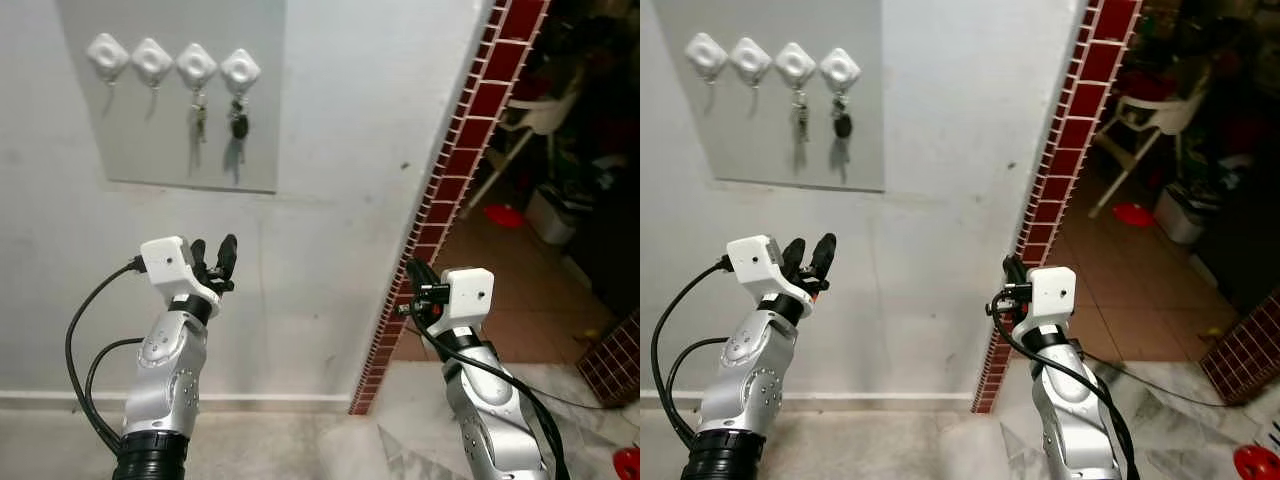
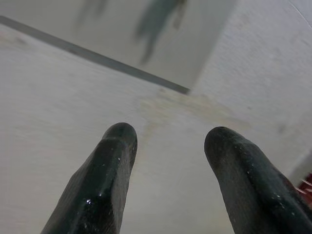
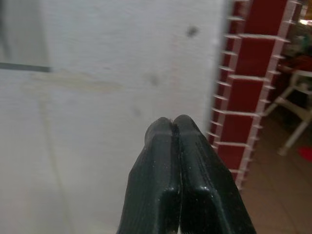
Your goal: Hang keys on a hook
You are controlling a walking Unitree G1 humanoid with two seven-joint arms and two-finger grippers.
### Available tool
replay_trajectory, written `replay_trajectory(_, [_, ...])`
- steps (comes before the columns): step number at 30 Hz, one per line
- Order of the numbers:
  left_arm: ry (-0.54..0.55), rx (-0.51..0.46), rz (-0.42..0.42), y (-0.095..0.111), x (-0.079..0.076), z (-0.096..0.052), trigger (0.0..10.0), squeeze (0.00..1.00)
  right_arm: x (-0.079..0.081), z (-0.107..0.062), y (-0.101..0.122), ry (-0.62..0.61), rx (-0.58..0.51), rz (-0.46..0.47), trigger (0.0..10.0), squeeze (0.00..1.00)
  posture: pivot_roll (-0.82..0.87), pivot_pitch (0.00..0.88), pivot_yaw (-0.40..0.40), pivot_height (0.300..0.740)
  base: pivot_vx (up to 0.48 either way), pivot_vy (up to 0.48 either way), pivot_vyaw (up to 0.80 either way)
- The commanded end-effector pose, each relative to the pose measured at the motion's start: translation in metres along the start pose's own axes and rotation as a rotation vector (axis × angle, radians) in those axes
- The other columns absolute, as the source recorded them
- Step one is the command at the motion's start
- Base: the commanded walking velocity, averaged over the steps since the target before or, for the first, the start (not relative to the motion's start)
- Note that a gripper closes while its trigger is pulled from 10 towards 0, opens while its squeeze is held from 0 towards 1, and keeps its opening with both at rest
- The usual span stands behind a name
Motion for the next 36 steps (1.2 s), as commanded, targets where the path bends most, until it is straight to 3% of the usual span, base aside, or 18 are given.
replay_trajectory(1, [-0.006, -0.005, 0.003, 0.0046, -0.0017, 0.0025, 10.0, 0.00, -0.0014, 0.0025, 0.0055, -0.003, -0.016, -0.001, 10.0, 0.00, 0.09, 0.000, -0.055, 0.740, 0.000, 0.000, -0.71])
replay_trajectory(7, [-0.010, -0.001, 0.001, 0.0046, -0.0021, 0.0035, 10.0, 0.00, -0.0044, 0.0025, 0.0075, -0.029, -0.029, -0.012, 10.0, 0.00, 0.08, 0.000, -0.051, 0.740, 0.000, 0.000, -0.68])
replay_trajectory(36, [-0.037, 0.017, -0.003, 0.0024, -0.0057, 0.0044, 10.0, 0.00, -0.0024, -0.0007, 0.0090, -0.034, -0.056, -0.014, 10.0, 0.00, 0.08, 0.000, -0.042, 0.740, 0.000, 0.018, 0.00])
Point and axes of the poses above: a point about 5 cm out from each wrist's last joint towards the gripper, its own z axis pointing out of the wrist towards the gripper, its own y axis along the axis of the wrist's last joint, x = y × z, the point moved 5 cm from there along z, pointing out of the wrist towards the gripper, and after that the axes turned 13 degrees about z, right-handed, at the moved point
